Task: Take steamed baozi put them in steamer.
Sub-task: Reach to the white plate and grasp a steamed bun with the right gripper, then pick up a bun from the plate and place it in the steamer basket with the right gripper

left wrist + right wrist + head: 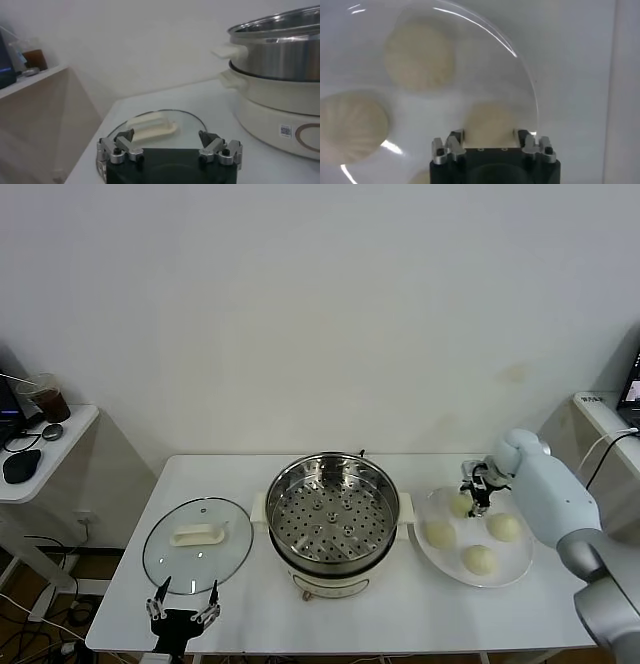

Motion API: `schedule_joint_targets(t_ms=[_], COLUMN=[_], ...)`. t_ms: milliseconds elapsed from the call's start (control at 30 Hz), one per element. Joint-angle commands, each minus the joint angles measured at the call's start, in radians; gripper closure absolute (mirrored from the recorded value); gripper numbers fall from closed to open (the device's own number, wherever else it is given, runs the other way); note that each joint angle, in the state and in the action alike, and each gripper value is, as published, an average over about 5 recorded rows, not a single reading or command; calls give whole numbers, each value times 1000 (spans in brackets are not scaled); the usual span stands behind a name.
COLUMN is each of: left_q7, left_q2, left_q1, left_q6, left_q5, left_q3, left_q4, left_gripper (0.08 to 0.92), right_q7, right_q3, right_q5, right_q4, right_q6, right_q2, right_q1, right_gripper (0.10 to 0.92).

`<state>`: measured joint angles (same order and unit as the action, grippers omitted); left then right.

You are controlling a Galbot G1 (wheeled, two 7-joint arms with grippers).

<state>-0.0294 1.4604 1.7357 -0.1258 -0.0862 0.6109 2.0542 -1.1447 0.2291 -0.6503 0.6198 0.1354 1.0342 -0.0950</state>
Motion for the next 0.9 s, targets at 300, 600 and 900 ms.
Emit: schedule_joint_targets(t_ms=[300, 600, 900], left_q7=[-9, -24, -29], left_q2=[-1, -2, 5], left_q1=[-14, -35, -37], left_q6=[0, 0, 0], left_q5=[0, -6, -4], left_q3=[-8, -6, -3], left_q4=[0, 11, 39], left_gripper=[177, 177, 177], right_q7=[-57, -135, -168], right_q3=[193, 476, 563], right_q5=[250, 542, 631], right_q4=[132, 182, 151], right_q6=[-39, -45, 158], right_q2=[-44, 73, 253], right_q1=[175, 499, 627], right_gripper=[556, 550, 555])
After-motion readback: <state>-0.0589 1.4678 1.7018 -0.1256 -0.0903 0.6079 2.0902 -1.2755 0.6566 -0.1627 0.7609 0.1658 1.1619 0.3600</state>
